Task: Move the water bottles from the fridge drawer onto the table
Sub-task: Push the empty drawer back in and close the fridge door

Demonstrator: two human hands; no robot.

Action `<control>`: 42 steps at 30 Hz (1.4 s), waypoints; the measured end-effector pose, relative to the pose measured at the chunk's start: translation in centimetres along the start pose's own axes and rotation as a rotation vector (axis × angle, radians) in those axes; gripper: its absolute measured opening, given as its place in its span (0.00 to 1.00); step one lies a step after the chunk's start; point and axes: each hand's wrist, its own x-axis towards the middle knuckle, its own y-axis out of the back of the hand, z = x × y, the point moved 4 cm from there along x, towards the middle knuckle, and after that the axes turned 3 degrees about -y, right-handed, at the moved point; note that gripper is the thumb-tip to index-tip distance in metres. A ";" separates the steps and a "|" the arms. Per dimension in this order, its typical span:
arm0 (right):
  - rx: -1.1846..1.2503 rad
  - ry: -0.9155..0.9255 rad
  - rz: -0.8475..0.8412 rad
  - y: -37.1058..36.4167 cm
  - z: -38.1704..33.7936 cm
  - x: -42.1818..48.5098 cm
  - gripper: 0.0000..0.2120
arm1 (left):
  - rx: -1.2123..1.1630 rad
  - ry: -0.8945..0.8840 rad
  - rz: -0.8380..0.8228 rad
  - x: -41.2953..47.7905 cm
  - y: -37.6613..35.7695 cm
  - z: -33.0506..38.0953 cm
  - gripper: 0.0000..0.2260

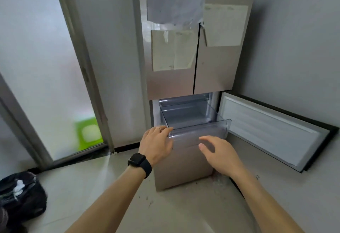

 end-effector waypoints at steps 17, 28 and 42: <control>0.152 -0.239 -0.181 -5.6 19.9 22.6 0.16 | 0.095 -0.006 -0.186 23.5 -18.0 -1.7 0.20; 0.957 -0.999 -0.157 -15.9 29.5 29.8 0.39 | 0.451 -0.226 0.107 36.7 -20.3 -3.5 0.33; 1.398 -1.086 -0.006 -20.1 25.4 35.5 0.26 | 0.636 -0.342 0.263 46.2 -22.6 -8.8 0.31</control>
